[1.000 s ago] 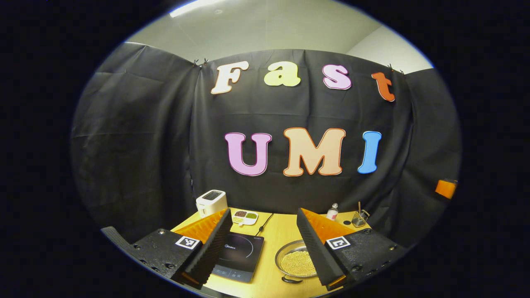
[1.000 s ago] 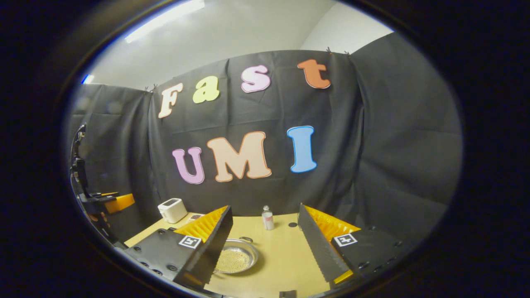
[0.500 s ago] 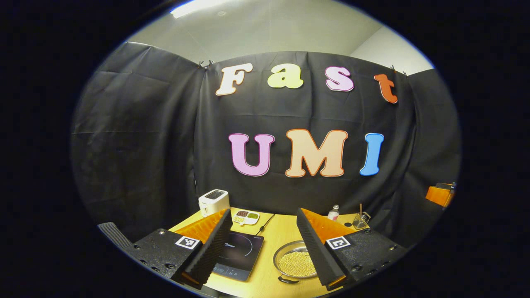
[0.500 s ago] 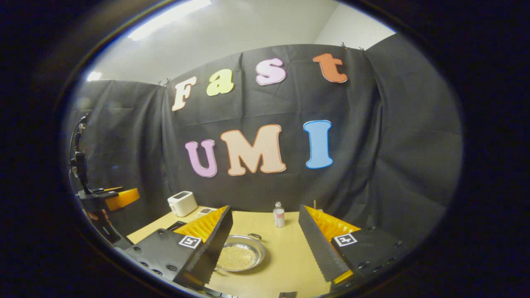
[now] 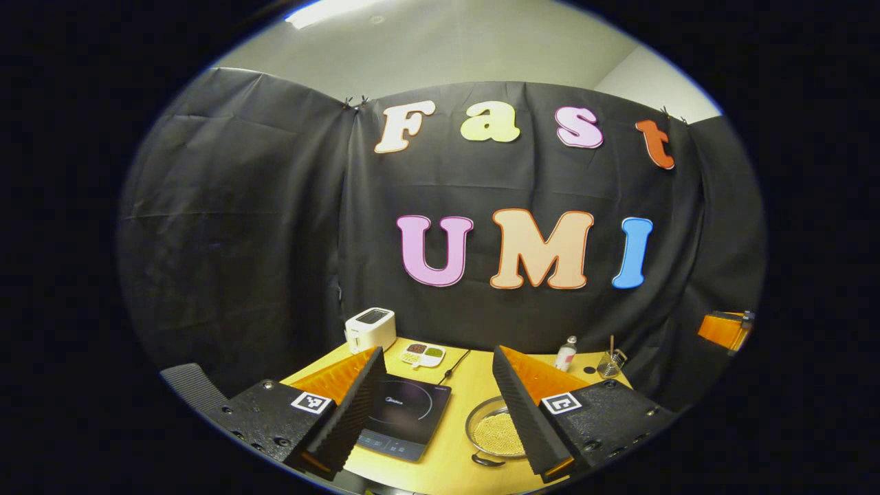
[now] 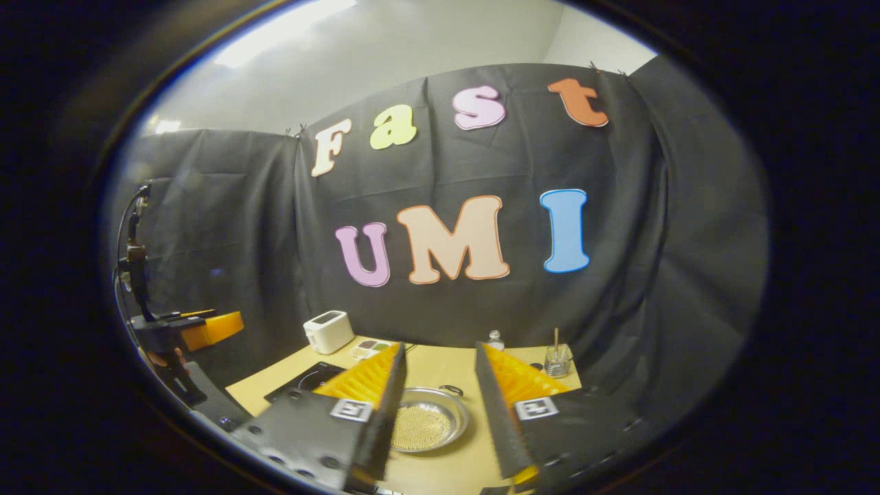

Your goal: First push the handle of the pot to place it horizontally, then grasp the pot with both hands and set it on the induction cooktop.

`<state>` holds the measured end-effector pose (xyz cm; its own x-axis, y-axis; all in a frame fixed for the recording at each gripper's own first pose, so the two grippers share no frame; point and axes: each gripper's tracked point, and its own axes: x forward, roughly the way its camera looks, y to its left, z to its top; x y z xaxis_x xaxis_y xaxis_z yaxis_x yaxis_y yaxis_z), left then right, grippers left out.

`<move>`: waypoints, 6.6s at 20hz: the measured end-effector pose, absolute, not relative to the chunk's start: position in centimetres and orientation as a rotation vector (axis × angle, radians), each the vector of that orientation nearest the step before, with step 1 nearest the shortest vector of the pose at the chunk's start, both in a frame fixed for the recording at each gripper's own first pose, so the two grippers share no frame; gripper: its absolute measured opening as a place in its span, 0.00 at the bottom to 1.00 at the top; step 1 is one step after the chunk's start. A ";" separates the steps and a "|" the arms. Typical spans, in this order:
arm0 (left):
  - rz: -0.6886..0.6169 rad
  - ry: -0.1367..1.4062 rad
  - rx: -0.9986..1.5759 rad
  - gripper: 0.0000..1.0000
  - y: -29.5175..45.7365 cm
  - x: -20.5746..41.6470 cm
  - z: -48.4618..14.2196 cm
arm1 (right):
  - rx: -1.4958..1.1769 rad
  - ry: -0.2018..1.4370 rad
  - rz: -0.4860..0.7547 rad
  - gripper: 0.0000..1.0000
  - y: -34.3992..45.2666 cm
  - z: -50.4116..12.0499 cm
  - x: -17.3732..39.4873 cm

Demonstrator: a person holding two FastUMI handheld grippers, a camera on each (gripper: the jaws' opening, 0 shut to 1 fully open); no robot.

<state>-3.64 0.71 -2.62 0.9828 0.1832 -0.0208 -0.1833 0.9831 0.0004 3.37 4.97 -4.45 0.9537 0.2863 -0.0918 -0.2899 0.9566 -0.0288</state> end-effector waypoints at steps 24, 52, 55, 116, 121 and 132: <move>0.212 0.136 0.001 0.95 9.6 0.7 -7.0 | -0.065 0.623 0.279 0.02 10.3 -25.9 3.9; -0.100 0.197 -0.006 0.92 14.7 3.2 -13.1 | 0.006 1.153 -0.121 0.12 14.0 -49.8 3.1; -0.124 0.223 -0.032 0.96 15.3 3.4 -14.2 | -0.007 1.161 -0.138 0.09 15.3 -49.7 2.8; -0.320 0.781 -0.080 0.96 3.7 9.2 -29.5 | 0.149 0.994 -0.041 0.94 5.4 -38.2 12.2; -0.324 0.904 -0.204 0.96 0.4 12.0 -33.7 | 0.201 1.064 0.004 0.94 2.1 -39.8 15.6; -0.243 1.105 -0.229 0.96 -0.9 15.5 -40.0 | 0.283 1.196 0.163 1.00 0.8 -44.9 19.8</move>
<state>15.45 -0.93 -39.97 0.4280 -0.3055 -0.8505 0.0790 0.9502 -0.3016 19.75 0.81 -44.86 0.3600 0.2731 -0.8921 0.0247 0.9531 0.3017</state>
